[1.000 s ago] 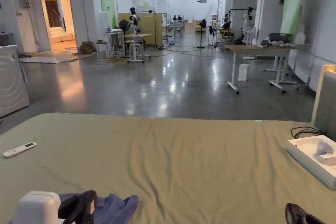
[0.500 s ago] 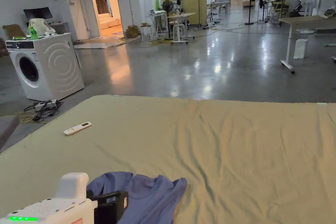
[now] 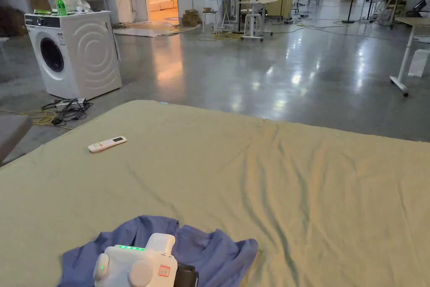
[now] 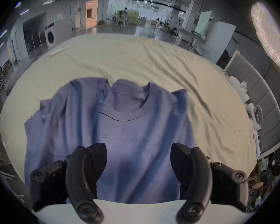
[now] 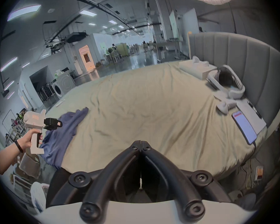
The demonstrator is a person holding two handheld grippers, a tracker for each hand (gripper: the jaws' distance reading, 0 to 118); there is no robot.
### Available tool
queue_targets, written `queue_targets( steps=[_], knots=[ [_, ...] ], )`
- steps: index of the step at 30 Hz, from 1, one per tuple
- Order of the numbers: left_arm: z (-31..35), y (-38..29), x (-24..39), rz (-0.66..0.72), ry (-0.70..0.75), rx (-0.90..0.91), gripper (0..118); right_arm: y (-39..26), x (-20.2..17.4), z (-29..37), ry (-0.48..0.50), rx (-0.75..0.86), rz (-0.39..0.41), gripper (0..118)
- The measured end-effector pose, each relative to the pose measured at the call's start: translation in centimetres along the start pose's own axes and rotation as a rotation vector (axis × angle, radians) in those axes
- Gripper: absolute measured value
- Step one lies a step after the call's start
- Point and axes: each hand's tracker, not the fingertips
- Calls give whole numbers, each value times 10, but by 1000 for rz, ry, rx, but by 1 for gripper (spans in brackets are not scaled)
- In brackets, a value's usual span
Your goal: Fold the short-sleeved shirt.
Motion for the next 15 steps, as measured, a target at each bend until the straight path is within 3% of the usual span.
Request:
queue_targets(
  steps=[4, 6, 9, 12, 13, 14, 15],
  knots=[
    [-26, 1, -5, -49, 109, 0, 86, -5, 8, -2, -53, -33, 1, 0],
    [-42, 2, -9, -53, 56, -74, 87, -6, 12, -4, -64, -47, -8, 0],
    [-42, 6, -7, -87, 72, -43, 88, -10, 29, -7, -79, -62, -18, 0],
    [-40, 6, -6, -79, 80, -58, 81, -11, 34, -7, -64, -58, -26, 0],
    [-39, 6, -2, -81, 89, -64, 74, -14, 37, -7, -61, -60, -27, 0],
    [-38, 6, -1, -82, 86, -70, 50, -15, 38, -7, -59, -61, -25, 0],
    [-35, 8, 0, -82, 75, -75, 16, -16, 40, -5, -58, -61, -21, 0]
  ],
)
